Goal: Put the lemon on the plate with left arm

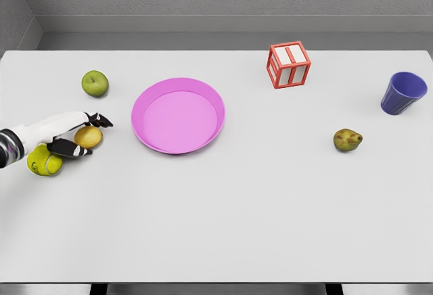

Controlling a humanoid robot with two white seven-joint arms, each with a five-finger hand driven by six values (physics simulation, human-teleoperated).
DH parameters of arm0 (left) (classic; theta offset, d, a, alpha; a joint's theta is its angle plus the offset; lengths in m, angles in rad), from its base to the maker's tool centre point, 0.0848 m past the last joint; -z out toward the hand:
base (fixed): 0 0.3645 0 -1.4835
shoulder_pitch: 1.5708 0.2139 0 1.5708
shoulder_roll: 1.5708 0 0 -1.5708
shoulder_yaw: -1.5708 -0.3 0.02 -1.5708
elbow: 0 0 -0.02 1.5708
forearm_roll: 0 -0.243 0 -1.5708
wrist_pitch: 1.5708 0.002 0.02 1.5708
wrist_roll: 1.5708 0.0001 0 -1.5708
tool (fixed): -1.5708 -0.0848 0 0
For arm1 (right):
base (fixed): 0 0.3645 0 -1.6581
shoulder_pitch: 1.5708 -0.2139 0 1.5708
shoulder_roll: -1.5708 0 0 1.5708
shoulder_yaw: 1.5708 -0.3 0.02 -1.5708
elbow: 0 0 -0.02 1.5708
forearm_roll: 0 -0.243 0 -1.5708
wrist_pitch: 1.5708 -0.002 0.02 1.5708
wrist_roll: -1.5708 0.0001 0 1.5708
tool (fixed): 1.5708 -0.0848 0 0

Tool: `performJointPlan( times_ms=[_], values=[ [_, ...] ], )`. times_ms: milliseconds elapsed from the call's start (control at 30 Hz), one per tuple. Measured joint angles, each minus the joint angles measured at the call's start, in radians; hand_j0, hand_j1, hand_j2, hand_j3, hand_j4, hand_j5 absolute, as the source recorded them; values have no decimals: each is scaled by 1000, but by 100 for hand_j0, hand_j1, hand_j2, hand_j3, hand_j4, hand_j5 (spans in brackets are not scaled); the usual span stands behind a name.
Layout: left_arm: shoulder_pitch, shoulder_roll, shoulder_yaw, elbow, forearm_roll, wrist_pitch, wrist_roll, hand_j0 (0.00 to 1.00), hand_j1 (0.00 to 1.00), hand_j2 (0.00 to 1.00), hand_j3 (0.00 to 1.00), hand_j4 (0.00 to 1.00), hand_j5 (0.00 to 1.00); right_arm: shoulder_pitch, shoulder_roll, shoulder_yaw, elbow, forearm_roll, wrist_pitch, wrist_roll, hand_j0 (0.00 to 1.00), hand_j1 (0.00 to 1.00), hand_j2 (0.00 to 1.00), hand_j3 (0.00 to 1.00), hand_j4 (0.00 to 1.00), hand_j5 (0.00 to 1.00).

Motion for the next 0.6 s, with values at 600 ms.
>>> performJointPlan(
  times_ms=[600],
  values=[
    [-3, 1, 0, -6, 5, -2, -1, 41, 41, 41, 41, 41, 41, 0, 0, 0, 0, 0, 0, 0, 100, 100, 100, 100, 100, 100]
  ],
)
